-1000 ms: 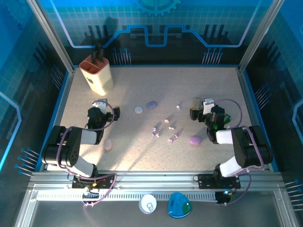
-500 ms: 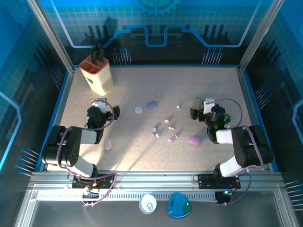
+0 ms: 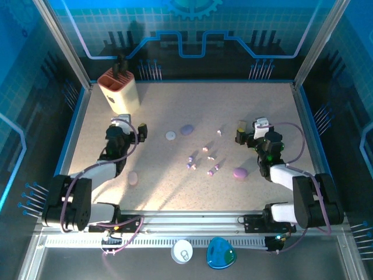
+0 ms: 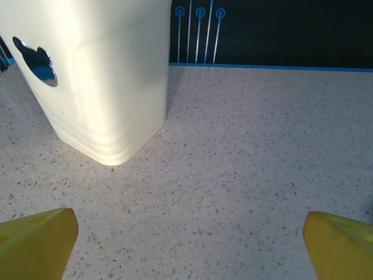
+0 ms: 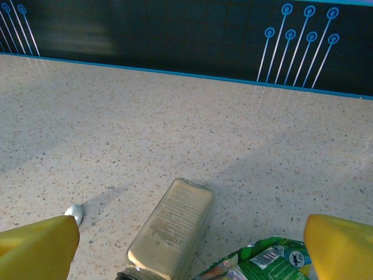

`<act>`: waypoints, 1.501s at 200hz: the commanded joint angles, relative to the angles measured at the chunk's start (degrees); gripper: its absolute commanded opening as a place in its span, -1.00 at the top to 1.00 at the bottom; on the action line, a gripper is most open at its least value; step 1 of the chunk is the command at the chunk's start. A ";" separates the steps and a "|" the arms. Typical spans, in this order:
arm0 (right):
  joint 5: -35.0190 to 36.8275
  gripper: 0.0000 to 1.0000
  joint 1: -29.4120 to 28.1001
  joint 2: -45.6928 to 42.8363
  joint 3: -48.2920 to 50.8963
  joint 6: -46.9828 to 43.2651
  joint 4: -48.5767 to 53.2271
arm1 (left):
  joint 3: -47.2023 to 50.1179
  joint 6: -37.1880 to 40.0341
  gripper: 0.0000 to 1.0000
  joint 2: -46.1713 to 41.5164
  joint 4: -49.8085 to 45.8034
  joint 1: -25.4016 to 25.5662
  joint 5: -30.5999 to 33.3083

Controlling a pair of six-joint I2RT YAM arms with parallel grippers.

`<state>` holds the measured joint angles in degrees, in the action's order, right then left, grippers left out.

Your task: Insert wireless bluetooth earbuds into charging case

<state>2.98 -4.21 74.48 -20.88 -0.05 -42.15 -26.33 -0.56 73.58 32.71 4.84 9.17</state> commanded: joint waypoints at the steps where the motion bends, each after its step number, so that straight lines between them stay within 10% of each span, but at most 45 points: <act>1: 0.27 -1.00 -1.13 -4.48 -3.10 0.24 8.87 | -4.82 -3.09 -0.99 -4.36 -17.94 1.58 5.37; 73: -5.95 -1.00 -6.59 -11.55 -12.28 16.58 38.27 | -10.26 -19.84 -0.99 -15.72 -51.19 8.15 8.90; 149: -12.30 -1.00 -19.16 -10.34 -14.80 23.44 41.30 | -9.88 -36.22 -0.98 -20.99 -78.97 14.50 6.60; 242: -13.18 -1.00 -20.97 -9.36 -13.50 27.99 37.44 | -2.79 -40.27 -0.90 -14.52 -72.89 15.24 2.93; 300: -14.54 -1.00 -20.93 -8.30 -13.10 31.31 35.18 | -2.07 -39.76 -0.46 -9.95 -68.91 15.19 1.33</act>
<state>-10.07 -24.75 65.67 -34.22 28.86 -4.80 -28.23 -40.21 61.63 -37.85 19.68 11.94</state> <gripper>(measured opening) 0.999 0.780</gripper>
